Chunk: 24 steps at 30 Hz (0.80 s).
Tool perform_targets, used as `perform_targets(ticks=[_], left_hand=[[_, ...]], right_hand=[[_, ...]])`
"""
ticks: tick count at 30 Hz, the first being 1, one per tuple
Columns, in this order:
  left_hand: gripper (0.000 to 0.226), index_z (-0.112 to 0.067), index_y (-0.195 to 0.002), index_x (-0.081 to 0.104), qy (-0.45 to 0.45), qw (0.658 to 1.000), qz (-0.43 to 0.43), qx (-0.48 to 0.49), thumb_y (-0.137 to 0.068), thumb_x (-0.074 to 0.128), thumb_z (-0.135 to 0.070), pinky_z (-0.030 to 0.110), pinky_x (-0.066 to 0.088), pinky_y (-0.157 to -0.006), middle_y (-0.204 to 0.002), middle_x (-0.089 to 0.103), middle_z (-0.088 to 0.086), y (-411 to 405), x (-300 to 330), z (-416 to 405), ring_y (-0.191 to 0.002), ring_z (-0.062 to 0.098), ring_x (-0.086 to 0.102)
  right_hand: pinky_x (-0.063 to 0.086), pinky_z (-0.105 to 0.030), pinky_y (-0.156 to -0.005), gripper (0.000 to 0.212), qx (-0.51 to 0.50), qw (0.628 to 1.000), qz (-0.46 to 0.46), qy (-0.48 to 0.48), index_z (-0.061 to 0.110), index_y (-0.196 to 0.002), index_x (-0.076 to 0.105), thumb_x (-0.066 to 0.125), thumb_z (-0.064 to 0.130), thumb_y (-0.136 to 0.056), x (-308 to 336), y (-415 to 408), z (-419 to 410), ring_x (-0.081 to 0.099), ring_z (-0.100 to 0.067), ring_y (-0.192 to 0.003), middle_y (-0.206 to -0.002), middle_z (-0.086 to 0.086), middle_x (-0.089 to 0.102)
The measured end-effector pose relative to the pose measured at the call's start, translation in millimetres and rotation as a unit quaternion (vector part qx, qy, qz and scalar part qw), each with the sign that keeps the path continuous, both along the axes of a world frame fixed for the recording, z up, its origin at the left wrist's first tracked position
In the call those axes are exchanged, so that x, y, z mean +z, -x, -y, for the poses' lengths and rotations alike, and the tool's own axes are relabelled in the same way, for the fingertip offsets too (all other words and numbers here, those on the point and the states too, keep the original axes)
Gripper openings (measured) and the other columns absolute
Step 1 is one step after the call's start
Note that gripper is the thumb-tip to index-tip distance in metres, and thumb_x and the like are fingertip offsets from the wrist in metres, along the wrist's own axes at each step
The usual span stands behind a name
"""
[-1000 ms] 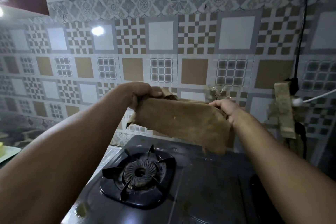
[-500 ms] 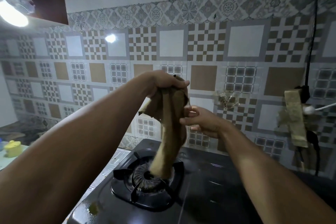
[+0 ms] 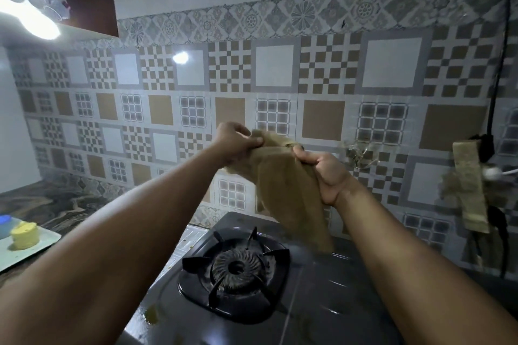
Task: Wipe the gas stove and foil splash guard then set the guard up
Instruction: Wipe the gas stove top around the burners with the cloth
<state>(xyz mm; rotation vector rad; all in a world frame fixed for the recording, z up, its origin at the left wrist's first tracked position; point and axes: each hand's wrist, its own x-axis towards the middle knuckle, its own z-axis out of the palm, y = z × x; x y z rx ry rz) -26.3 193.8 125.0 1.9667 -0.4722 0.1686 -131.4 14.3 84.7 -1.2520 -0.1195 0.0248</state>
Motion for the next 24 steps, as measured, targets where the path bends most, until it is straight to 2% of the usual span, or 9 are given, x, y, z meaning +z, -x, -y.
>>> perform_targets(ticks=[3,5,8,11,13,15,17,21,24], left_hand=[[0.031,-0.016,-0.074,0.05,0.006,0.996,-0.008,0.09,-0.083,0.069,-0.038,0.032,0.047,-0.065,-0.071,0.052,0.001,-13.6,-32.2,2.1,-0.069,0.019,0.054],[0.043,-0.009,-0.074,0.054,0.002,0.988,-0.133,0.083,-0.092,0.052,-0.049,0.036,0.051,-0.071,-0.076,0.058,0.009,-10.0,-48.4,-3.0,-0.072,0.025,0.057],[0.084,0.0,-0.096,0.061,-0.061,0.941,-0.327,-0.068,-0.088,0.023,-0.075,0.037,0.052,-0.076,-0.1,0.065,0.016,3.9,-68.5,-7.4,-0.092,0.03,0.063],[0.104,0.002,-0.095,0.063,0.037,0.888,-0.426,-0.169,-0.071,0.023,-0.091,0.039,0.048,-0.086,-0.093,0.068,0.015,4.8,-88.0,1.8,-0.092,0.029,0.063],[0.098,0.001,-0.098,0.066,0.108,0.869,-0.438,-0.203,-0.076,0.026,-0.086,0.04,0.048,-0.09,-0.094,0.071,0.015,6.6,-94.6,11.2,-0.096,0.031,0.066],[0.065,-0.008,-0.093,0.066,0.162,0.873,-0.415,-0.199,-0.09,0.037,-0.066,0.036,0.051,-0.076,-0.079,0.069,0.009,13.6,-91.9,20.1,-0.078,0.025,0.066],[0.033,-0.011,-0.102,0.063,0.226,0.878,-0.387,-0.171,-0.094,0.05,-0.041,0.036,0.053,-0.071,-0.082,0.067,0.005,15.7,-85.3,24.7,-0.078,0.022,0.064],[0.043,-0.004,-0.112,0.061,0.211,0.908,-0.35,-0.09,-0.083,0.069,-0.036,0.041,0.057,-0.085,-0.109,0.067,0.008,4.5,-79.1,22.8,-0.095,0.026,0.065],[0.039,-0.005,-0.101,0.059,0.117,0.954,-0.277,-0.013,-0.078,0.076,-0.032,0.036,0.057,-0.08,-0.1,0.062,0.009,0.8,-73.8,20.3,-0.089,0.024,0.062]], right_hand=[[0.051,-0.044,-0.086,0.043,-0.04,0.998,0.025,-0.049,0.002,-0.081,0.072,0.042,0.025,-0.101,7.1,-2.0,-1.0,0.069,-0.028,-0.076,-0.083,-0.016,0.07],[0.05,-0.045,-0.09,0.04,-0.061,0.995,0.019,-0.075,0.002,-0.08,0.069,0.043,0.025,-0.101,7.4,-4.4,0.4,0.066,-0.029,-0.079,-0.084,-0.016,0.068],[0.049,-0.046,-0.093,0.034,-0.083,0.993,0.005,-0.08,0.001,-0.095,0.063,0.042,0.026,-0.102,3.4,-6.0,5.1,0.064,-0.03,-0.088,-0.093,-0.018,0.065],[0.048,-0.048,-0.095,0.035,-0.102,0.991,-0.001,-0.084,-0.002,-0.101,0.062,0.042,0.027,-0.102,-2.6,-8.8,8.6,0.064,-0.032,-0.093,-0.098,-0.02,0.065],[0.047,-0.049,-0.098,0.037,-0.112,0.99,-0.007,-0.082,-0.004,-0.107,0.061,0.043,0.028,-0.101,-5.5,-11.2,10.2,0.062,-0.035,-0.103,-0.106,-0.022,0.064],[0.05,-0.049,-0.094,0.042,-0.122,0.991,-0.02,-0.058,-0.006,-0.12,0.058,0.044,0.029,-0.101,-6.4,-14.3,12.7,0.06,-0.038,-0.113,-0.118,-0.025,0.063],[0.054,-0.045,-0.086,0.039,-0.151,0.987,-0.049,-0.001,-0.004,-0.121,0.059,0.047,0.027,-0.1,-4.0,-14.8,15.1,0.064,-0.036,-0.109,-0.117,-0.023,0.065],[0.058,-0.047,-0.08,0.022,-0.265,0.951,-0.098,0.13,0.006,-0.108,0.068,0.061,0.022,-0.094,-3.0,-19.8,27.8,0.069,-0.032,-0.095,-0.109,-0.019,0.07],[0.058,-0.045,-0.084,0.021,-0.324,0.918,-0.118,0.196,0.012,-0.104,0.066,0.072,0.019,-0.085,-8.0,-18.4,38.7,0.068,-0.028,-0.092,-0.102,-0.012,0.069]])
